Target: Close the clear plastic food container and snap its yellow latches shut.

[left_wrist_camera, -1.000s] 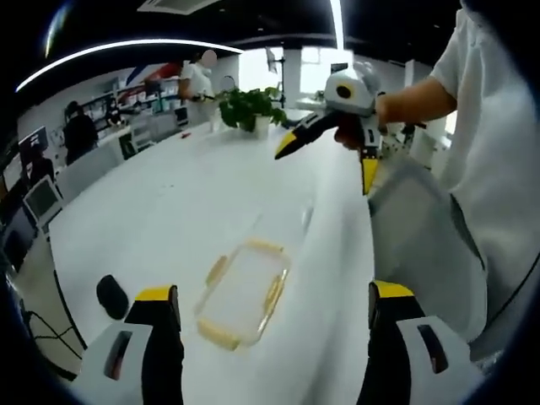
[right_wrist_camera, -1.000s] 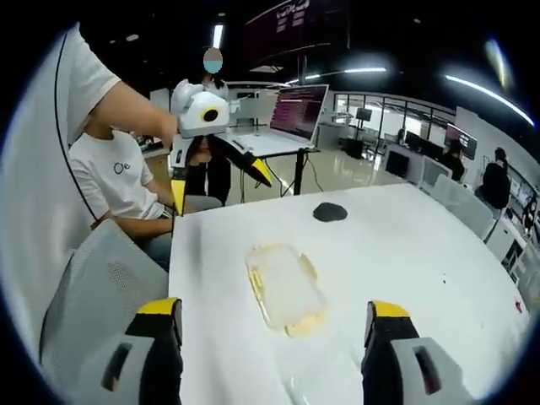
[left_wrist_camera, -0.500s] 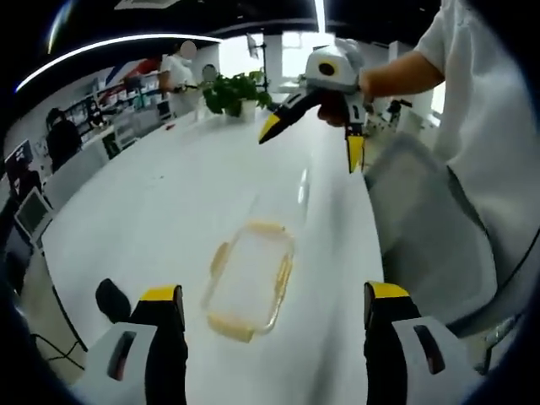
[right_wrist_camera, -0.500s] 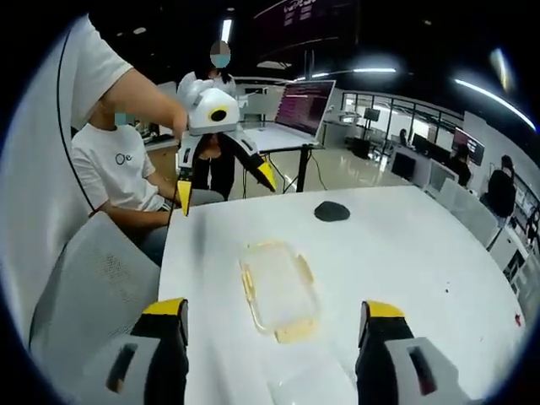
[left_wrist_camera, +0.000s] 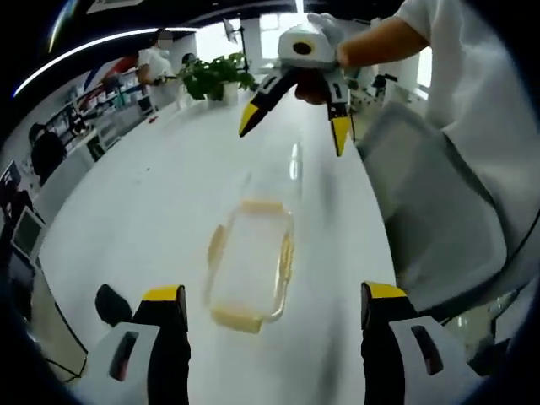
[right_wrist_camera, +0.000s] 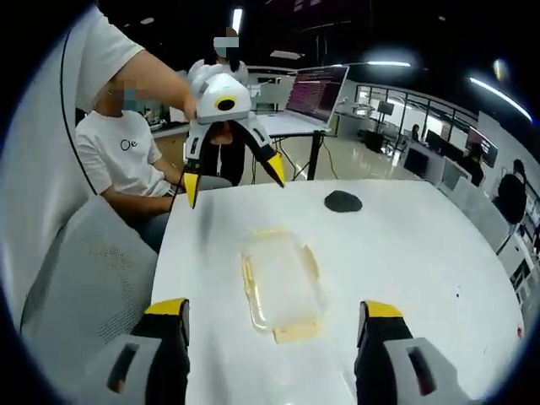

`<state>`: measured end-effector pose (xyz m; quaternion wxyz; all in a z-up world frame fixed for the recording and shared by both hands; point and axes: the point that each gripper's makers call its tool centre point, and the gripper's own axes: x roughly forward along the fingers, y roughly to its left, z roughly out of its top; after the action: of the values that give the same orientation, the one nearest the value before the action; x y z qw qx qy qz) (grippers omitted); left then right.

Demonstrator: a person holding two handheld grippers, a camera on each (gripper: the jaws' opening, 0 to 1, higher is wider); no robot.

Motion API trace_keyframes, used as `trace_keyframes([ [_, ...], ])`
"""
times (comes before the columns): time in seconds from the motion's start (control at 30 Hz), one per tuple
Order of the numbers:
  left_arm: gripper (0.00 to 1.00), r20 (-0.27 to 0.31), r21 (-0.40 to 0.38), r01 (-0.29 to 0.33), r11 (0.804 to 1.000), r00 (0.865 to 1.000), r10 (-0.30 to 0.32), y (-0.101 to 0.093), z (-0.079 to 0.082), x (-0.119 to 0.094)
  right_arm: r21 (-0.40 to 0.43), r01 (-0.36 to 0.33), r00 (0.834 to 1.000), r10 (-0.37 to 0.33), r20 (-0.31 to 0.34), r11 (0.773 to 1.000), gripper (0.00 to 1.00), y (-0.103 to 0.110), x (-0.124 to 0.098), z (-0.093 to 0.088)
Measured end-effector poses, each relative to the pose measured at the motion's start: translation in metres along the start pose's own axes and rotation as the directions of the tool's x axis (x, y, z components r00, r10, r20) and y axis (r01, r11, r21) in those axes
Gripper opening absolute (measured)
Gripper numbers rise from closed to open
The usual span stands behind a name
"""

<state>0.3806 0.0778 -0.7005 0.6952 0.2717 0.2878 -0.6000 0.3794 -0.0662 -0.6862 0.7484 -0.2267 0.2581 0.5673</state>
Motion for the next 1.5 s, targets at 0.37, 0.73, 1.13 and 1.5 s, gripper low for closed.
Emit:
trace_keyframes([
  [0.37, 0.82, -0.063, 0.007, 0.034, 0.999, 0.997, -0.033, 0.01, -0.02, 0.009, -0.015, -0.005, 0.997, 0.004, -0.08, 1.0, 0.8, -0.012, 0.013, -0.016],
  [0.73, 0.79, -0.118, 0.052, 0.067, 0.996, 0.991, -0.061, 0.015, -0.033, 0.019, -0.025, -0.041, 0.994, 0.038, -0.103, 0.999, 0.72, -0.013, 0.026, -0.023],
  [1.13, 0.74, -0.144, 0.059, 0.083, 0.995, 0.987, -0.074, 0.031, -0.042, 0.033, -0.031, -0.063, 0.987, 0.058, -0.151, 0.998, 0.69, -0.019, 0.042, -0.035],
  [1.5, 0.67, -0.19, 0.091, 0.105, 0.99, 0.978, -0.087, 0.035, -0.056, 0.041, -0.047, -0.083, 0.978, 0.072, -0.195, 0.995, 0.62, -0.02, 0.055, -0.046],
])
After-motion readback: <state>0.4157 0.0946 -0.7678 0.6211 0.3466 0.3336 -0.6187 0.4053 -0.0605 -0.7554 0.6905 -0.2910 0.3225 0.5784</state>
